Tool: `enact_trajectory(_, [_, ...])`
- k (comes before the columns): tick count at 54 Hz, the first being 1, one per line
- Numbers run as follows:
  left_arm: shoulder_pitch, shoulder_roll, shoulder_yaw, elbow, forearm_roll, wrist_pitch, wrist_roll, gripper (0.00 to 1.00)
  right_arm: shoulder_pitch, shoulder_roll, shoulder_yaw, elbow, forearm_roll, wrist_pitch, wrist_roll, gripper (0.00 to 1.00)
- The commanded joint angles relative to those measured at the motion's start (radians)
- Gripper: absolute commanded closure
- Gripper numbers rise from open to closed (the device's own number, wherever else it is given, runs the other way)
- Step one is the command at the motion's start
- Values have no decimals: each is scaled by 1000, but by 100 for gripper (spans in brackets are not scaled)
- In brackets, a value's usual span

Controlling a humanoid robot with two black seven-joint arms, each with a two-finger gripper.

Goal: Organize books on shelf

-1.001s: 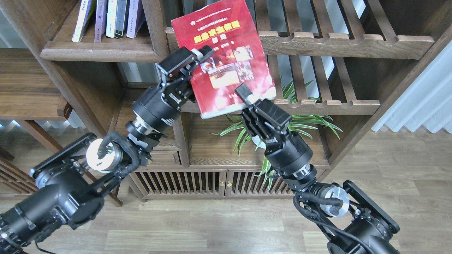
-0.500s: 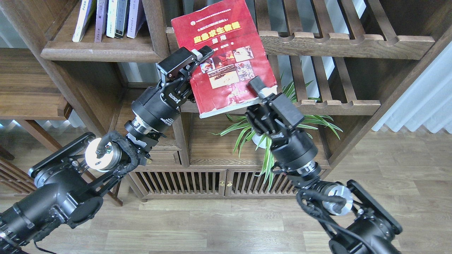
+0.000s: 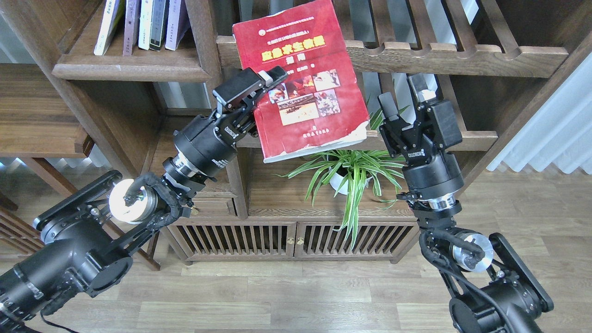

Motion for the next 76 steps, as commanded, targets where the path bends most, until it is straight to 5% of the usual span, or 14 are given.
enact_trajectory(1, [-24, 3, -5, 0, 12, 0, 0, 93, -2, 15, -5, -15, -2, 0, 0, 6])
enact_trajectory(42, [-154, 36, -192, -1, 125, 0, 1, 94, 21, 24, -5, -78, -11, 0, -2, 5])
enact_trajectory(76, [-210, 309, -405, -1, 124, 0, -2, 94, 93, 38, -27, -141, -54, 0, -3, 4])
